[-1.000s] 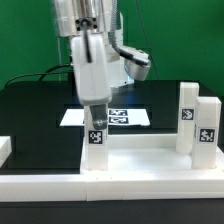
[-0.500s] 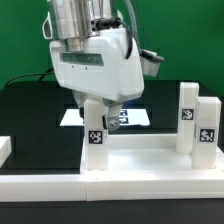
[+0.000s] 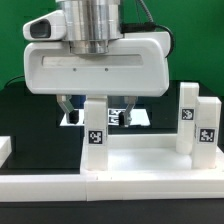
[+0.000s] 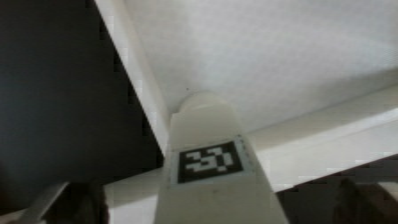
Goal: Assemble desk
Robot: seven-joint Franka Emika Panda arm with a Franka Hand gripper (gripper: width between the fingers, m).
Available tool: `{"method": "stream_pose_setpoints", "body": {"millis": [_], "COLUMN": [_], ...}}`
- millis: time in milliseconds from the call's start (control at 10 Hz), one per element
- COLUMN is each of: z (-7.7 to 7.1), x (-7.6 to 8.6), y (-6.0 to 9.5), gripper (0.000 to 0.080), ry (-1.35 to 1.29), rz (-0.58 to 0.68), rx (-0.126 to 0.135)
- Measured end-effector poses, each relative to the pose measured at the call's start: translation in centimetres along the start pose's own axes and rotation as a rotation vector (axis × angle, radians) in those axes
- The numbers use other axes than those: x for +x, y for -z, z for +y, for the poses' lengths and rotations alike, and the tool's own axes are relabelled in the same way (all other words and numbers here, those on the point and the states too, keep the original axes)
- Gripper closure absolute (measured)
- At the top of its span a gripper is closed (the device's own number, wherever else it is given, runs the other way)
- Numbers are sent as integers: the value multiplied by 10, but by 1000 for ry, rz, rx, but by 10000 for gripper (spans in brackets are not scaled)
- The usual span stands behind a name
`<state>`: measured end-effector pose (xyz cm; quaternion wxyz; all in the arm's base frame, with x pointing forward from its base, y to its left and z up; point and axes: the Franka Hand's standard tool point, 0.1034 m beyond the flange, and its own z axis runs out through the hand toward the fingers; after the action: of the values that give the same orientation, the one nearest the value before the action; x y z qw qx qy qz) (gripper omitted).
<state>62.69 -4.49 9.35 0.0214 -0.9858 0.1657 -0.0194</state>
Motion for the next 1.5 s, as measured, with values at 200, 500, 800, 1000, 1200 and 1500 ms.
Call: {"method": "stream_pose_setpoints", "body": {"millis": [200, 500, 800, 1000, 1200, 1500], "z": [0, 0, 0, -2, -7, -6], "x": [0, 0, 1, 2, 3, 6], "y": [0, 0, 1, 0, 1, -1], "gripper": [264, 512, 512, 512, 511, 511], "ry": [-20, -135, -380, -621, -889, -1297], "rz": [0, 0, -1, -2, -18, -37], "rx": [0, 2, 8, 9, 17, 73]}}
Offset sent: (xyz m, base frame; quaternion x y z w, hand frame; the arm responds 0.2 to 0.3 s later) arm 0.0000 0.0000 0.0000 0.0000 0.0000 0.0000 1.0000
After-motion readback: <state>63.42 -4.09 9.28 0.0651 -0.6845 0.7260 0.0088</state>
